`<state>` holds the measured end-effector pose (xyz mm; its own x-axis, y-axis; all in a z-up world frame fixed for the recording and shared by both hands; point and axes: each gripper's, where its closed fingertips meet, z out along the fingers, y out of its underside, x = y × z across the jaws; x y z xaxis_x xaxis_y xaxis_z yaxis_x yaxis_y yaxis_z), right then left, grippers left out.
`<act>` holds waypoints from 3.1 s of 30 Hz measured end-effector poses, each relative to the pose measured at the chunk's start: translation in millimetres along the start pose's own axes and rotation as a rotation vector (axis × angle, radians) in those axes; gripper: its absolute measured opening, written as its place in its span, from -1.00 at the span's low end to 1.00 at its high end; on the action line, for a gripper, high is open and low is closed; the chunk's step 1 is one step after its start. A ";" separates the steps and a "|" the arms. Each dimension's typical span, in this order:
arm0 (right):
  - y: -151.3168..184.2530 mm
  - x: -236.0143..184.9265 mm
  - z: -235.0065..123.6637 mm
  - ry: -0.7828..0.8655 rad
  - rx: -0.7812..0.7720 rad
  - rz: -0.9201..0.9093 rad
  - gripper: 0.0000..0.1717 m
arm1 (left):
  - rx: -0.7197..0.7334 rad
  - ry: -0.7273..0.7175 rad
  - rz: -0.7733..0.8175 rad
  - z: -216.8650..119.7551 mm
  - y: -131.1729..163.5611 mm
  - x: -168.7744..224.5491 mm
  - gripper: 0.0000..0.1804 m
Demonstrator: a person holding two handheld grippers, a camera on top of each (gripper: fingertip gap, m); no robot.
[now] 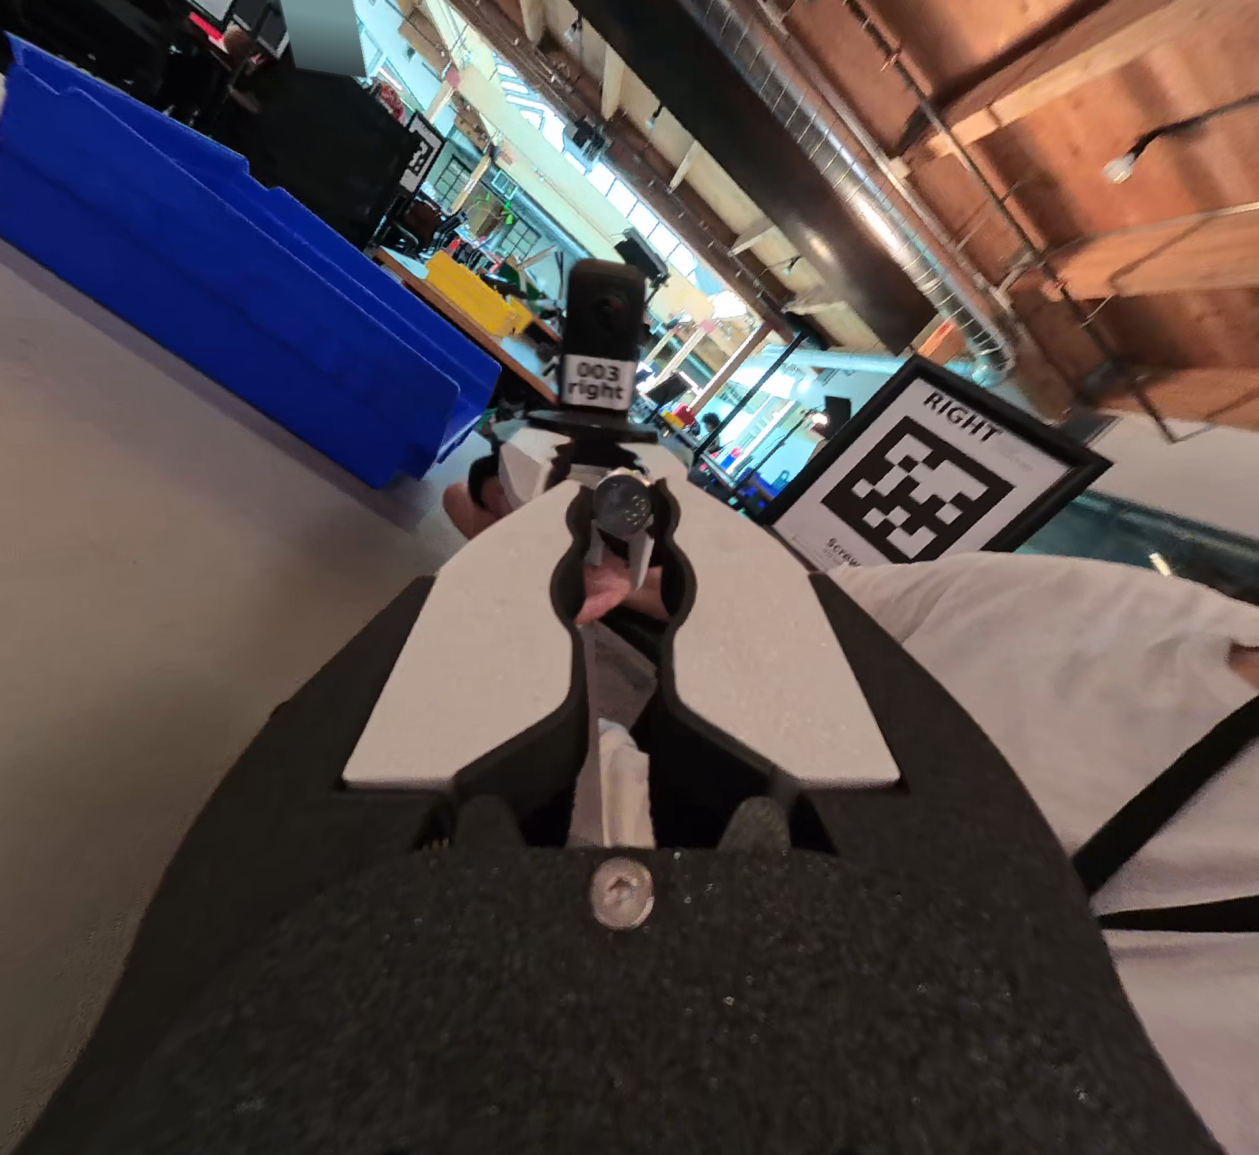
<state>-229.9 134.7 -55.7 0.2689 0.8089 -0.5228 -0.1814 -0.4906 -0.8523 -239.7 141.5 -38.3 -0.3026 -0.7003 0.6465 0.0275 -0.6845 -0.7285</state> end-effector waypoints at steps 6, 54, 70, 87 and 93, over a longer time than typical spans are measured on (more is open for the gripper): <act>-2.7 19.4 -14.1 0.575 -0.182 -1.128 -0.51 | -0.010 -0.038 -0.086 -3.8 1.9 -15.5 -0.82; 8.6 26.4 -11.5 0.697 -0.359 -1.494 -0.46 | -0.003 -0.042 -0.219 -7.6 3.5 -28.4 -0.82; 18.1 18.5 -7.0 0.751 -0.431 -2.205 -0.81 | -0.070 -0.001 -0.430 2.5 29.9 -30.7 -0.82; 4.2 6.9 0.2 -0.033 -0.051 0.294 -0.81 | -0.074 -0.083 0.042 4.2 11.9 -13.8 -0.82; 5.1 24.3 -5.0 0.299 -0.158 -0.446 -0.47 | 0.025 -0.046 -0.108 -4.1 -0.1 -20.8 -0.82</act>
<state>-219.6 150.2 -72.9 0.5481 0.8333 -0.0725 0.1494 -0.1829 -0.9717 -237.3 157.0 -52.7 -0.2607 -0.6305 0.7311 0.0209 -0.7608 -0.6486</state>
